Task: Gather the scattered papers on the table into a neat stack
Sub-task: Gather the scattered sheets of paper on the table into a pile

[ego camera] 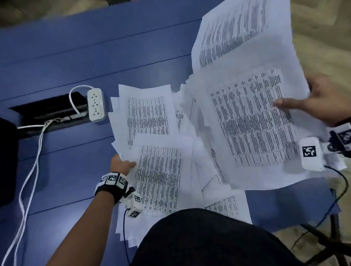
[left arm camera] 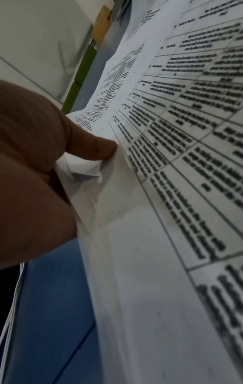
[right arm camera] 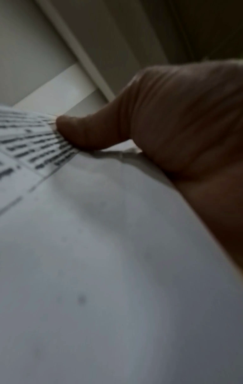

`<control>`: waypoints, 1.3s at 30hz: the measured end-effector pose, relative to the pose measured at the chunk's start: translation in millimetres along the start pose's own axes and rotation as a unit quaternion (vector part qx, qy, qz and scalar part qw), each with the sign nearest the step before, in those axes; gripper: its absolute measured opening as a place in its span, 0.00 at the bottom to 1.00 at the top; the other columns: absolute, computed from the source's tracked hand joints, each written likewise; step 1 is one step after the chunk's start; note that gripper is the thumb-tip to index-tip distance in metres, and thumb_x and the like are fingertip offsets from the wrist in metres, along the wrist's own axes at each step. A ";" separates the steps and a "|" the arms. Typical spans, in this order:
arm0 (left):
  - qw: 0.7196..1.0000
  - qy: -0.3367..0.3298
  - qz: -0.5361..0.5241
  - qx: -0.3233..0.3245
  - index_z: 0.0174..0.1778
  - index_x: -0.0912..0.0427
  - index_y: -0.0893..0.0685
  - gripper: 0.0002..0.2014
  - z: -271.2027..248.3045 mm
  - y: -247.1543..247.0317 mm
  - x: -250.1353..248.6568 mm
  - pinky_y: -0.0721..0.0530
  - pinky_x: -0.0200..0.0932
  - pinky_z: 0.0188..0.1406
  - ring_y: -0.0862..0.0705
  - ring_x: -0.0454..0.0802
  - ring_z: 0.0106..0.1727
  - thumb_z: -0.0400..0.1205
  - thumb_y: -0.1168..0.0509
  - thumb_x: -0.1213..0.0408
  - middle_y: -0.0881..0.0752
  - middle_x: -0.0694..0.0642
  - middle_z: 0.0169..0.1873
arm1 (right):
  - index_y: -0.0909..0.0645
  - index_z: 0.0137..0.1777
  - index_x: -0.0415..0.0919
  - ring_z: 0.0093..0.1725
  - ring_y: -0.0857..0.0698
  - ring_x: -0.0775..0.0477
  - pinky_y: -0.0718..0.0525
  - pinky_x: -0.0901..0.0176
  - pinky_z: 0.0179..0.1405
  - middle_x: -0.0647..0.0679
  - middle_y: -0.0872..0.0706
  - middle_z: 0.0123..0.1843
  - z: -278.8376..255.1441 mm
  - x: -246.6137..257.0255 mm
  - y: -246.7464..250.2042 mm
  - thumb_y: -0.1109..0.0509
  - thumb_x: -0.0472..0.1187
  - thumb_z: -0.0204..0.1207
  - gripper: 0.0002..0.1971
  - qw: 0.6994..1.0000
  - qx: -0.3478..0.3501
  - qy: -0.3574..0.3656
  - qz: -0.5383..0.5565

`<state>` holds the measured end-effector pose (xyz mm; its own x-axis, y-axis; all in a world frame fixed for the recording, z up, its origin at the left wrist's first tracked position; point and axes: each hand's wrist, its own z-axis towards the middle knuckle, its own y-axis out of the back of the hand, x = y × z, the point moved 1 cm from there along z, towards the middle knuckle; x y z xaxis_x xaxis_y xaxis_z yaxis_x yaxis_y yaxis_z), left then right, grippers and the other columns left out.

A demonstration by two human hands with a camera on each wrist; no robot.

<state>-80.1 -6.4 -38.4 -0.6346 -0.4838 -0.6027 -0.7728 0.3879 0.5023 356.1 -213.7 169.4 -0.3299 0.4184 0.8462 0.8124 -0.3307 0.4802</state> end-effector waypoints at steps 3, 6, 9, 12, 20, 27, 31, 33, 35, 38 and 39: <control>1.000 -0.009 0.019 0.002 0.64 0.76 0.21 0.19 -5.0 -1.0 -6.1 0.22 0.49 0.57 0.17 0.66 0.64 0.77 0.30 0.78 0.17 0.71 0.62 | 0.24 0.67 0.43 0.45 0.12 0.69 0.16 0.77 0.41 0.57 0.12 0.53 7.0 17.6 -19.0 0.21 0.35 0.67 0.28 0.993 -0.026 0.000 0.119; 1.000 -0.013 0.014 -0.001 0.65 0.76 0.21 0.19 -10.9 -3.7 -9.6 0.25 0.43 0.52 0.18 0.65 0.64 0.79 0.31 0.74 0.17 0.71 0.61 | 0.25 0.68 0.45 0.57 0.12 0.54 0.13 0.56 0.54 0.50 0.12 0.60 23.2 2.8 -69.5 0.13 0.50 0.53 0.42 0.993 -0.006 -0.018 0.116; 1.000 0.000 -0.026 0.007 0.65 0.74 0.21 0.20 -15.1 -7.7 -8.9 0.22 0.47 0.55 0.17 0.65 0.63 0.80 0.30 0.67 0.16 0.69 0.61 | 0.28 0.69 0.40 0.61 0.17 0.46 0.19 0.53 0.58 0.45 0.16 0.64 38.1 -35.5 -138.0 0.13 0.45 0.58 0.40 0.996 0.001 -0.077 0.034; 0.997 0.012 -0.072 0.018 0.67 0.70 0.21 0.27 -10.3 -14.2 -5.6 0.22 0.56 0.67 0.19 0.65 0.66 0.79 0.29 0.53 0.17 0.67 0.63 | 0.35 0.76 0.34 0.70 0.22 0.38 0.23 0.52 0.64 0.36 0.22 0.72 40.7 -71.7 -207.3 0.16 0.45 0.63 0.44 0.987 0.026 -0.146 -0.058; 0.997 -0.015 -0.060 0.042 0.67 0.69 0.21 0.28 -5.9 -25.8 -13.8 0.24 0.48 0.60 0.18 0.56 0.62 0.74 0.23 0.63 0.16 0.60 0.59 | 0.47 0.83 0.35 0.70 0.23 0.38 0.25 0.51 0.70 0.38 0.23 0.71 22.3 -84.7 -274.1 0.27 0.51 0.76 0.44 0.964 0.201 -0.117 -0.126; 0.991 -0.041 -0.124 0.043 0.58 0.64 0.19 0.22 -2.8 -16.1 10.0 0.23 0.57 0.67 0.15 0.55 0.54 0.70 0.22 0.74 0.12 0.61 0.51 | 0.32 0.74 0.36 0.72 0.33 0.31 0.28 0.40 0.67 0.36 0.35 0.75 49.2 -138.9 -185.7 0.29 0.41 0.72 0.31 0.925 -0.188 -0.295 -0.152; 0.980 -0.015 -0.184 0.073 0.66 0.72 0.22 0.33 -5.9 -10.7 23.2 0.27 0.57 0.69 0.16 0.57 0.60 0.67 0.19 0.64 0.15 0.61 0.60 | 0.33 0.76 0.33 0.69 0.26 0.35 0.26 0.46 0.68 0.37 0.31 0.71 53.8 -161.8 -174.4 0.27 0.44 0.73 0.34 0.953 -0.129 -0.258 -0.093; 0.982 -0.024 -0.161 0.091 0.61 0.77 0.19 0.28 -7.7 -6.8 22.2 0.25 0.53 0.64 0.15 0.52 0.47 0.71 0.22 0.63 0.12 0.57 0.48 | 0.22 0.63 0.36 0.63 0.21 0.37 0.23 0.51 0.59 0.42 0.21 0.56 58.5 -166.0 -177.9 0.27 0.51 0.70 0.25 0.965 -0.099 -0.232 -0.070; 0.980 -0.029 -0.157 0.115 0.58 0.78 0.17 0.19 -10.3 -4.5 19.7 0.24 0.49 0.60 0.15 0.47 0.41 0.75 0.26 0.69 0.12 0.54 0.41 | 0.18 0.46 0.42 0.52 0.18 0.38 0.24 0.56 0.46 0.44 0.19 0.40 62.7 -166.1 -181.8 0.27 0.54 0.69 0.16 0.972 -0.081 -0.207 -0.074; 0.985 -0.036 -0.129 0.111 0.55 0.79 0.16 0.17 -9.3 1.3 15.2 0.22 0.48 0.60 0.13 0.51 0.45 0.75 0.27 0.71 0.11 0.59 0.44 | 0.15 0.53 0.42 0.48 0.16 0.43 0.18 0.53 0.51 0.44 0.14 0.44 67.2 -160.4 -184.0 0.24 0.46 0.73 0.12 0.975 -0.091 -0.202 -0.025; 0.984 -0.032 -0.128 0.119 0.57 0.79 0.16 0.18 -8.5 2.9 13.1 0.22 0.49 0.62 0.12 0.55 0.51 0.75 0.27 0.72 0.11 0.62 0.48 | 0.16 0.57 0.39 0.49 0.15 0.44 0.16 0.50 0.54 0.42 0.12 0.48 68.1 -156.7 -183.5 0.25 0.42 0.74 0.14 0.976 -0.089 -0.200 0.009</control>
<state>-90.5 -18.3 -39.6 -0.4120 -0.5428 -0.7318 -0.8831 0.4357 0.1740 291.4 -161.0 -67.1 -0.0734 0.6960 0.7143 0.7086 -0.4676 0.5285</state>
